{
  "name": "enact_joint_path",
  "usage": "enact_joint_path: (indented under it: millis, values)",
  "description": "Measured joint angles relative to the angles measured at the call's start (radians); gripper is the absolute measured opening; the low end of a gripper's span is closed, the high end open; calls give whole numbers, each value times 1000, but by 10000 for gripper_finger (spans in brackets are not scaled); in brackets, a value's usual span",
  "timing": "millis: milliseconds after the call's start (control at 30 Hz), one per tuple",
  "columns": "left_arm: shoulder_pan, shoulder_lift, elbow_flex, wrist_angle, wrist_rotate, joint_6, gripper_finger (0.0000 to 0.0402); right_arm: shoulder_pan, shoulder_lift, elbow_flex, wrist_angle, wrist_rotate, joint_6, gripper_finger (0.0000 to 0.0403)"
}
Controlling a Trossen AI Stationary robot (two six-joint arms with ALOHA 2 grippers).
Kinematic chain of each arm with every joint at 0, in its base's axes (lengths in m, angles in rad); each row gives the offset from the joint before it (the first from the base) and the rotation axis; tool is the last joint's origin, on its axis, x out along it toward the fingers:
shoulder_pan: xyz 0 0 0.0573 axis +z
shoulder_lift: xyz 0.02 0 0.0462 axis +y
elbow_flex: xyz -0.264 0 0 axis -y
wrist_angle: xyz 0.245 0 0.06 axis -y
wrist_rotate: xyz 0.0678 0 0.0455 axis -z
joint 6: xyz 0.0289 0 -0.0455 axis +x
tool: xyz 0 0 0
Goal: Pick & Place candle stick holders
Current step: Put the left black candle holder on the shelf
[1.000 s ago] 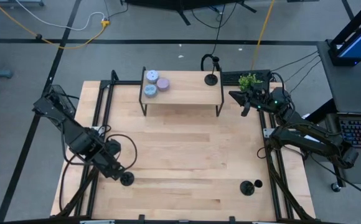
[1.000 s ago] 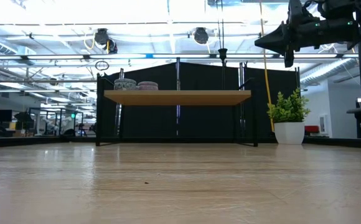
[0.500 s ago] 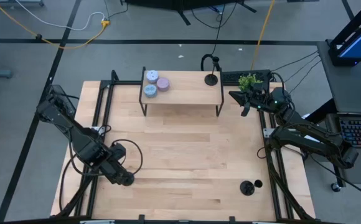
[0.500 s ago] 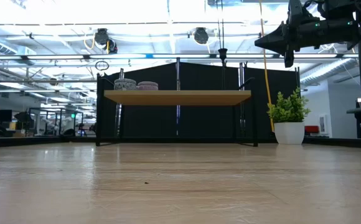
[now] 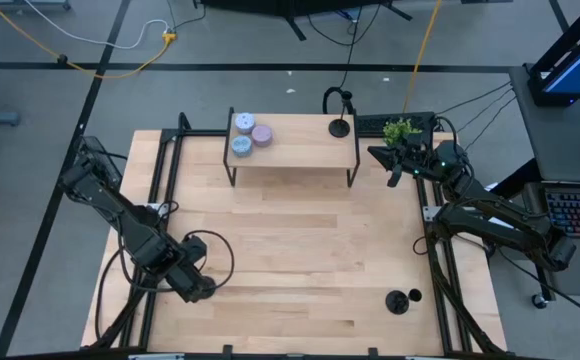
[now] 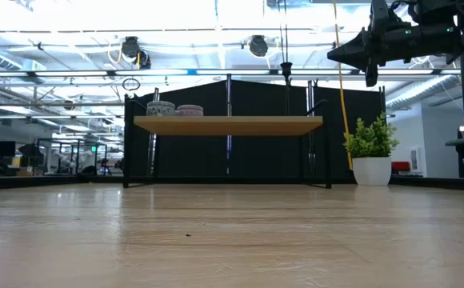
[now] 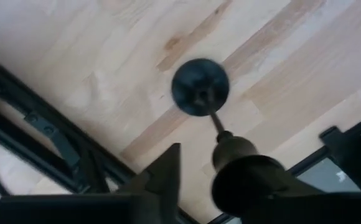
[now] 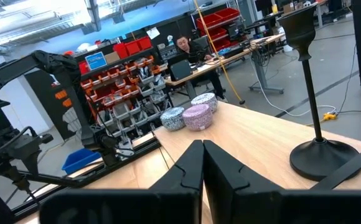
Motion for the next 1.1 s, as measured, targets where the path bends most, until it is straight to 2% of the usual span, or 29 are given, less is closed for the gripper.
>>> enact_joint_path:
  millis: [133, 200, 333, 433, 567, 867, 1100]
  values:
    - [0, 0, 0, 5, -19, 0, 38, 0, 0, 0, 0, 0, 0, 0]
    - [0, 0, 2, 17, -18, 0, 17, 0, 0, 0, 0, 0, 0, 0]
    - [6, -1, 0, 54, -22, 3, 23, 0, 0, 0, 0, -1, 0, 0]
    - [22, -9, -1, 89, -24, 24, 14, 0, 0, 0, 1, -1, 0, 0]
    - [69, -10, 29, 123, -73, 87, 14, 0, 0, 0, 35, -1, 0, 0]
    - [242, -11, 220, 124, -206, 424, 14, 0, 0, 1, 81, -2, 0, 0]
    - [405, -11, 359, 125, -217, 669, 14, 0, 0, 1, 79, -2, 0, 0]
